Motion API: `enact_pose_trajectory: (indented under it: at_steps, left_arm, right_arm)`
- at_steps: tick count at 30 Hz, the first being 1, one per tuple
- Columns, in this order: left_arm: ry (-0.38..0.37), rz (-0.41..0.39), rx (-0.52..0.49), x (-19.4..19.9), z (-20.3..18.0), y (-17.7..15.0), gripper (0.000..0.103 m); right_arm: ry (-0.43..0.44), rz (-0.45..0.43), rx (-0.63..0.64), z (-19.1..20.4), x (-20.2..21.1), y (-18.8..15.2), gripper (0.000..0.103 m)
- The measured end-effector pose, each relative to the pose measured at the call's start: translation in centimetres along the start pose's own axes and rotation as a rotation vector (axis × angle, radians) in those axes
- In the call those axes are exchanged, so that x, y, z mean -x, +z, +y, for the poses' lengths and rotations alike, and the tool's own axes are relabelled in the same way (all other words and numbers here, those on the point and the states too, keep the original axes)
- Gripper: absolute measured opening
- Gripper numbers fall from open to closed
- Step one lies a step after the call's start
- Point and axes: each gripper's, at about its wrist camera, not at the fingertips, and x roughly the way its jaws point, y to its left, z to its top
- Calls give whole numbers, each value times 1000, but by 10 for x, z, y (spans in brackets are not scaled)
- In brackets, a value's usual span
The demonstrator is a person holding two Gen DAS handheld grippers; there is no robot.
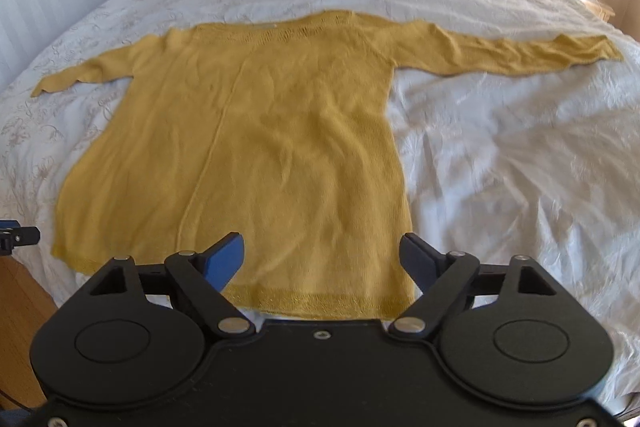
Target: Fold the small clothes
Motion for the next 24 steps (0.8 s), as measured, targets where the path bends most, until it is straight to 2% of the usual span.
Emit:
enact_pose_trajectory:
  at_steps: [6, 13, 16, 20, 22, 24]
  left_arm:
    - [-3, 47, -9, -34, 12, 3, 42]
    - [-28, 62, -30, -64, 14, 3, 43]
    - [-33, 78, -40, -75, 14, 3, 45]
    - [-54, 82, 9, -80, 17, 5, 47]
    - [-76, 82, 21, -80, 18, 4, 45]
    - [-95, 82, 24, -79, 18, 4, 38]
  right_arm:
    - [-59, 64, -54, -28, -24, -5, 85]
    - [-30, 180, -129, -48, -62, -11, 84]
    - [4, 201, -142, -48, -69, -12, 84]
    - [30, 210, -146, -46, -75, -13, 86]
    - [46, 211, -155, -49, -77, -12, 83]
    - [58, 207, -165, -51, -76, -12, 76]
